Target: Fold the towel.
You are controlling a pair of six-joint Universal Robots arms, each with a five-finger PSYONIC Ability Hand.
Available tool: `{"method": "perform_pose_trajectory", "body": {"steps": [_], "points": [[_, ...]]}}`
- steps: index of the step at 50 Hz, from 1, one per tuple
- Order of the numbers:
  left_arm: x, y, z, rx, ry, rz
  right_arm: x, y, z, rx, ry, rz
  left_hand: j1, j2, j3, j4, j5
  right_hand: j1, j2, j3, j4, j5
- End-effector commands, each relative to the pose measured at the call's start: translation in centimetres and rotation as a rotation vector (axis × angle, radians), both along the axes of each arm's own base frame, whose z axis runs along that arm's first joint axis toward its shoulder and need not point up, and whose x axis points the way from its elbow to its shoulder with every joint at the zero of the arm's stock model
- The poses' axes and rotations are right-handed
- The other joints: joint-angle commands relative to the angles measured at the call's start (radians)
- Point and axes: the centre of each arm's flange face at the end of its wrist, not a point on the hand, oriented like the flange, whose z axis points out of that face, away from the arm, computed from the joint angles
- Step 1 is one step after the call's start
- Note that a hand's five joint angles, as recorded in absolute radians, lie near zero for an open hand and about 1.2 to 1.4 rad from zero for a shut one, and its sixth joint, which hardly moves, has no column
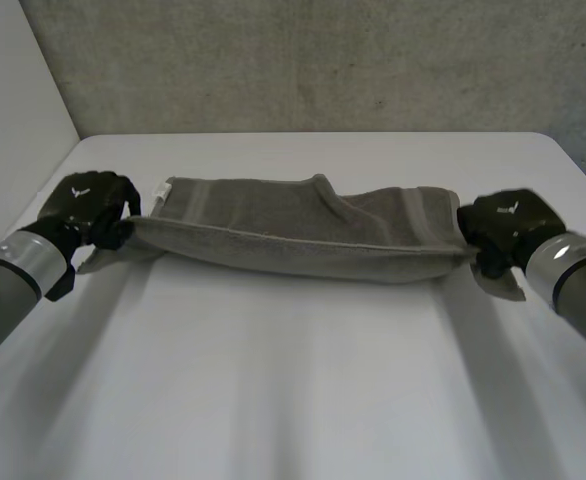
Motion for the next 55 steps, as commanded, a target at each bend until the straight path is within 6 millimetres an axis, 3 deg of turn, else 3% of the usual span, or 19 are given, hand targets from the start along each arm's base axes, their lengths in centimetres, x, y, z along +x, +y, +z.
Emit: {"method": "perform_pose_trajectory", "body": {"steps": [1,12,22,28,32,34,40,42,51,55], "points": [[-0.2,1.5,3.1,-0.065,0.006,-0.028,-0.2,1.0,3.6,-0.011,-0.024,0.065,0.084,0.050,0.046,0.032,0.060,0.070,0.061,0.073,0.060,0.056],[0.2,4.3,6.6,-0.067,0.005,-0.038,-1.0,3.2,8.8,-0.129,0.088,0.100,0.084,0.050,0.046,0.032,0.060,0.070,0.061,0.073,0.060,0.056],[1.6,4.3,8.3,-0.101,0.004,-0.024,-1.5,3.6,9.5,-0.136,0.244,0.148,0.084,0.050,0.046,0.032,0.060,0.070,0.061,0.073,0.060,0.056],[2.5,3.0,8.6,-0.120,-0.001,-0.007,-1.9,1.1,7.8,-0.109,0.348,0.179,0.084,0.050,0.046,0.032,0.060,0.070,0.061,0.073,0.060,0.056],[2.4,1.4,7.0,-0.087,0.000,-0.013,-1.2,-0.8,6.6,-0.098,0.351,0.205,0.084,0.050,0.046,0.032,0.060,0.070,0.061,0.073,0.060,0.056],[1.7,-0.4,5.5,-0.061,0.002,-0.033,-1.1,-1.6,6.3,-0.094,0.345,0.205,0.084,0.050,0.046,0.032,0.060,0.070,0.061,0.073,0.060,0.056],[-0.7,-2.6,3.5,-0.029,0.005,-0.094,-0.1,-4.1,4.2,-0.119,0.343,0.212,0.084,0.050,0.046,0.032,0.060,0.070,0.061,0.073,0.060,0.056],[-1.5,-4.1,2.5,-0.021,0.006,-0.111,0.3,-4.7,3.7,-0.135,0.342,0.214,0.084,0.050,0.046,0.032,0.060,0.070,0.061,0.073,0.060,0.056],[-2.1,-9.0,-0.2,-0.037,-0.001,-0.061,1.3,-8.0,0.0,-0.164,0.350,0.197,0.084,0.050,0.046,0.032,0.060,0.070,0.061,0.073,0.060,0.056],[-2.3,-10.2,-0.9,-0.043,-0.004,-0.037,1.6,-9.0,-1.0,-0.157,0.356,0.190,0.084,0.050,0.046,0.032,0.060,0.070,0.061,0.073,0.060,0.056]]}}
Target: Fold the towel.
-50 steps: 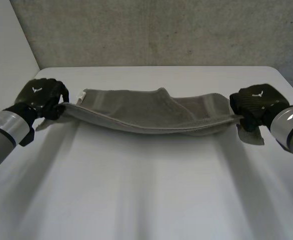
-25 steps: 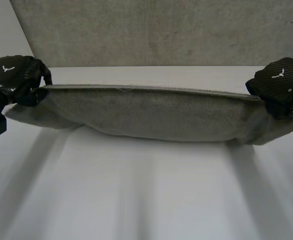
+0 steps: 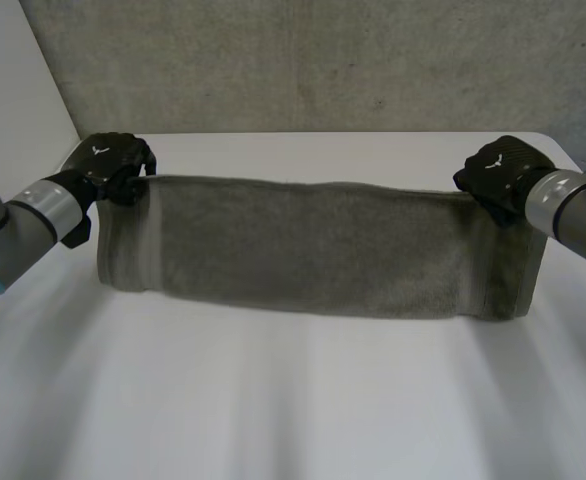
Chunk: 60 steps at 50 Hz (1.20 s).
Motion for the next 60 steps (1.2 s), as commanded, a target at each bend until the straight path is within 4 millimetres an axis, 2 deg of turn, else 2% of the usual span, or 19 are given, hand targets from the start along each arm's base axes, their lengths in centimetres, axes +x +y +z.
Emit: {"method": "perform_pose_trajectory", "body": {"steps": [1,11,12,13,14,15,16,17,19,24,29,31,34,41,43,47,49,53,60], "points": [[-0.2,-3.0,-1.7,-0.014,-0.005,0.060,0.6,-2.1,-2.4,0.004,0.011,-0.016,0.075,0.050,0.046,0.032,0.050,0.070,0.061,0.073,0.059,0.038],[-1.3,-4.3,-3.2,-0.009,-0.006,0.046,1.1,-3.9,-4.7,0.016,0.014,-0.014,0.075,0.050,0.046,0.032,0.050,0.070,0.061,0.073,0.059,0.038],[-1.6,-4.2,-3.4,-0.009,-0.006,0.040,1.2,-4.1,-5.0,0.017,0.016,-0.015,-0.091,-0.115,-0.119,-0.134,-0.115,-0.196,-0.205,-0.194,-0.207,-0.228],[-1.6,-4.2,-3.4,-0.009,-0.006,0.040,1.2,-4.1,-5.0,0.017,0.016,-0.015,-0.092,-0.117,-0.121,-0.135,-0.117,-0.199,-0.208,-0.197,-0.210,-0.231],[-1.9,-4.2,-3.5,-0.009,-0.006,0.037,1.5,-4.1,-5.2,0.014,0.016,-0.014,-0.493,-0.518,-0.522,-0.536,-0.518,-0.501,-0.510,-0.499,-0.512,-0.533],[-1.9,-4.2,-3.5,-0.009,-0.006,0.037,1.8,-4.2,-5.4,0.003,0.019,-0.024,-0.497,-0.522,-0.526,-0.540,-0.522,-0.737,-0.746,-0.734,-0.748,-0.769],[-2.1,-4.2,-3.6,-0.008,-0.007,0.041,1.8,-4.2,-5.4,0.003,0.019,-0.024,-0.771,-0.795,-0.799,-0.814,-0.795,-0.739,-0.748,-0.737,-0.750,-0.771],[-2.1,-4.2,-3.7,-0.008,-0.008,0.053,1.8,-4.5,-5.4,-0.017,0.017,-0.048,-0.936,-0.961,-0.965,-0.979,-0.961,-0.998,-1.007,-0.995,-1.009,-1.030],[-2.2,-4.2,-3.7,-0.008,-0.009,0.064,1.7,-4.9,-5.2,-0.041,0.005,-0.076,-1.040,-1.064,-1.068,-1.083,-1.064,-1.152,-1.161,-1.149,-1.162,-1.184],[-2.0,-4.3,-3.1,-0.027,-0.009,0.102,1.6,-5.8,-4.1,-0.117,-0.062,-0.138,-1.073,-1.098,-1.102,-1.116,-1.097,-1.152,-1.161,-1.149,-1.162,-1.184],[-1.8,-4.3,-1.6,-0.053,-0.004,0.126,1.4,-5.6,-1.4,-0.171,-0.132,-0.159,-1.076,-1.101,-1.104,-1.119,-1.100,-1.152,-1.161,-1.149,-1.162,-1.184],[-1.8,-3.9,0.0,-0.069,0.003,0.126,1.1,-4.9,0.0,-0.185,-0.154,-0.169,-1.076,-1.101,-1.104,-1.119,-1.100,-1.152,-1.161,-1.149,-1.162,-1.184],[-1.7,-3.5,0.6,-0.068,0.005,0.126,0.9,-3.8,1.1,-0.188,-0.160,-0.168,-1.076,-1.101,-1.104,-1.119,-1.100,-1.152,-1.161,-1.149,-1.162,-1.184],[-0.6,0.4,2.8,-0.027,0.001,0.138,0.1,-0.7,1.8,-0.149,-0.151,-0.175,-1.073,-1.098,-1.102,-1.116,-1.097,-1.152,-1.161,-1.149,-1.162,-1.184],[-0.5,1.3,2.8,-0.013,-0.002,0.137,-0.3,1.1,0.7,-0.093,-0.131,-0.176,-1.073,-1.098,-1.102,-1.116,-1.097,-1.152,-1.161,-1.149,-1.162,-1.184],[-0.2,3.5,2.1,0.025,-0.009,0.137,-0.9,2.5,-1.1,-0.023,-0.111,-0.185,-1.076,-1.101,-1.104,-1.119,-1.100,-1.152,-1.161,-1.149,-1.162,-1.184],[-0.1,4.1,1.5,0.037,-0.011,0.137,-1.3,3.5,-3.0,0.057,-0.112,-0.193,-1.076,-1.101,-1.104,-1.119,-1.100,-1.152,-1.161,-1.149,-1.162,-1.184],[0.0,5.3,-0.6,0.076,-0.013,0.139,-1.6,4.1,-4.7,0.125,-0.146,-0.212,-1.076,-1.101,-1.104,-1.119,-1.100,-1.083,-1.092,-1.080,-1.093,-1.115],[0.4,5.9,-2.2,0.104,0.040,0.151,-3.8,3.3,-8.4,0.233,-0.262,-0.244,-1.073,-1.098,-1.102,-1.116,-1.097,-1.083,-1.092,-1.080,-1.094,-1.115]]}}
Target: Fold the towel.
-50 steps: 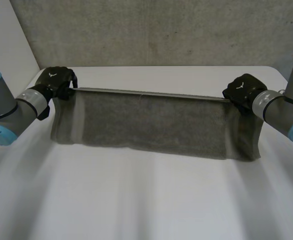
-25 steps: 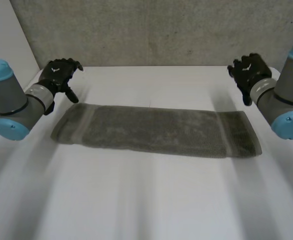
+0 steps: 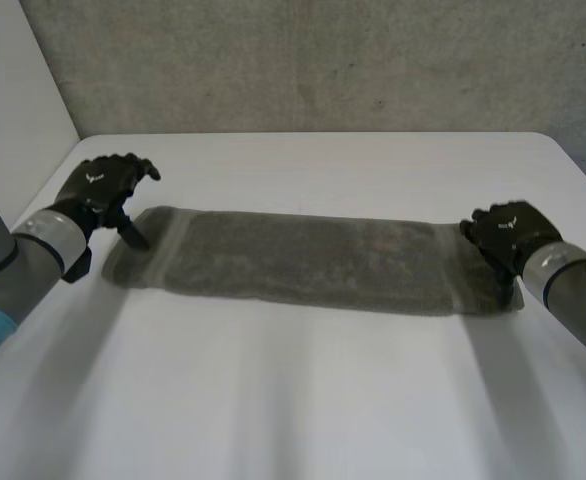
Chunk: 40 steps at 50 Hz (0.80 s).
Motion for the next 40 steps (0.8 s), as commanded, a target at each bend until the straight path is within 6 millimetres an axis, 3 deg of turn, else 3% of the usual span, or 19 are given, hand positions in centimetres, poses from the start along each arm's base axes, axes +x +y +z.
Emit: {"method": "perform_pose_trajectory", "body": {"steps": [1,14,22,29,30,37,39,40], "points": [[0.3,0.5,-1.5,0.022,0.047,0.012,-1.5,-0.6,-3.3,0.070,-0.112,-0.003,-0.077,-0.054,-0.057,-0.062,-0.018,0.007,0.004,0.001,-0.012,0.008],[0.3,1.1,-3.0,0.004,0.085,0.013,-2.9,-2.1,-5.8,0.057,-0.130,-0.023,-0.077,-0.054,-0.057,-0.062,-0.018,0.297,0.294,0.292,0.279,0.299],[0.3,1.4,-3.4,0.000,0.086,0.013,-3.6,-2.8,-5.8,0.029,-0.132,-0.036,-0.077,-0.054,-0.057,-0.062,-0.018,0.902,0.898,0.896,0.883,0.903],[0.4,1.4,-3.5,0.001,0.086,0.014,-3.9,-3.0,-6.1,0.037,-0.127,-0.039,-0.080,-0.057,-0.060,-0.065,-0.021,1.070,1.066,1.064,1.051,1.071],[0.4,1.4,-3.5,0.001,0.086,0.014,-4.2,-3.3,-6.2,0.038,-0.123,-0.049,-0.080,-0.057,-0.060,-0.065,-0.021,1.156,1.153,1.150,1.137,1.157],[0.4,1.4,-3.5,0.001,0.086,0.016,-7.0,-4.7,-5.8,0.014,-0.090,-0.110,-0.080,-0.057,-0.060,-0.065,-0.021,1.157,1.153,1.151,1.138,1.158],[0.4,1.4,-3.5,0.002,0.085,0.016,-9.7,-5.9,-5.1,-0.017,-0.029,-0.157,-0.080,-0.057,-0.060,-0.065,-0.021,1.157,1.153,1.151,1.138,1.158],[0.4,1.4,-3.5,0.001,0.086,0.016,-9.7,-5.9,-5.1,-0.018,-0.029,-0.158,-0.080,-0.057,-0.060,-0.065,-0.021,1.157,1.153,1.151,1.138,1.158]]}}
